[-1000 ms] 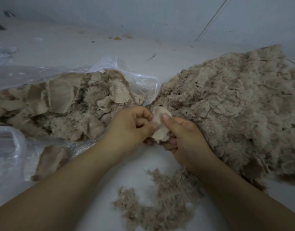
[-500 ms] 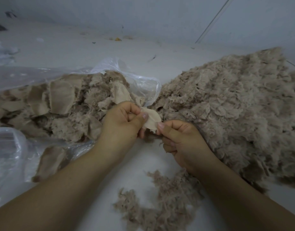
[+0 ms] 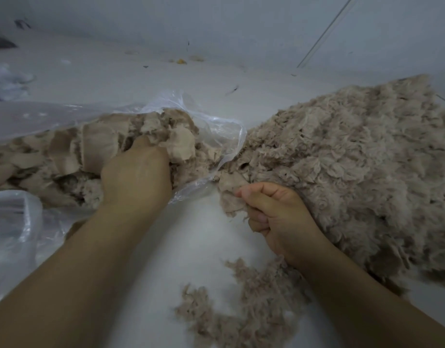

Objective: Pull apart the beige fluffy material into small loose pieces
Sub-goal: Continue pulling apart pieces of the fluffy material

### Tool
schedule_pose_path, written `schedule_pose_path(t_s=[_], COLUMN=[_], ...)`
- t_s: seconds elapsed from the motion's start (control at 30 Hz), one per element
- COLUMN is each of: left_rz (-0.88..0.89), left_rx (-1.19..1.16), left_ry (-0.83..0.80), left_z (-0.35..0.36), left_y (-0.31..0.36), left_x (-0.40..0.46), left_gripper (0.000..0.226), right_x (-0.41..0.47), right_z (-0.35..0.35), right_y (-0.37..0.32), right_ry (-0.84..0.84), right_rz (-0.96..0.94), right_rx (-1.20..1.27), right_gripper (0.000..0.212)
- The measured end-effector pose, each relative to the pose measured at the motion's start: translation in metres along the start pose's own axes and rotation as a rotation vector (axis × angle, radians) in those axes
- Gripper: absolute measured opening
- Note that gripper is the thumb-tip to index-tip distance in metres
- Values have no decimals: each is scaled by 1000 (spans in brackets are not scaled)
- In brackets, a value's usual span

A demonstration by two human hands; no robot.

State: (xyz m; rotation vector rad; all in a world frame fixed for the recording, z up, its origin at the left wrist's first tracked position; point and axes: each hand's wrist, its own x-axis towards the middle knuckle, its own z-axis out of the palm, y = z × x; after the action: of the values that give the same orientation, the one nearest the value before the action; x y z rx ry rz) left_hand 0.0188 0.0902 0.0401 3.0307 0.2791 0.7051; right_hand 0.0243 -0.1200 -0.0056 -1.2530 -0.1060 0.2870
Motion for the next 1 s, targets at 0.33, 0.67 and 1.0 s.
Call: schedule_pose_path(t_s=[0.33, 0.67, 1.0], left_rz=[251, 380, 184], left_rx=[-432, -880, -1269], left_ry=[-168, -147, -109], left_z=[14, 25, 27], left_y=[53, 57, 59], left_x=[-29, -29, -24], left_gripper=[31, 11, 13], right_x=[0, 4, 2], right_z=[3, -1, 5], right_y=[0, 1, -2], right_ry=[-9, -57, -15], right_rz=[-13, 31, 57], right_rx=[53, 63, 12], right_gripper=[40, 24, 58])
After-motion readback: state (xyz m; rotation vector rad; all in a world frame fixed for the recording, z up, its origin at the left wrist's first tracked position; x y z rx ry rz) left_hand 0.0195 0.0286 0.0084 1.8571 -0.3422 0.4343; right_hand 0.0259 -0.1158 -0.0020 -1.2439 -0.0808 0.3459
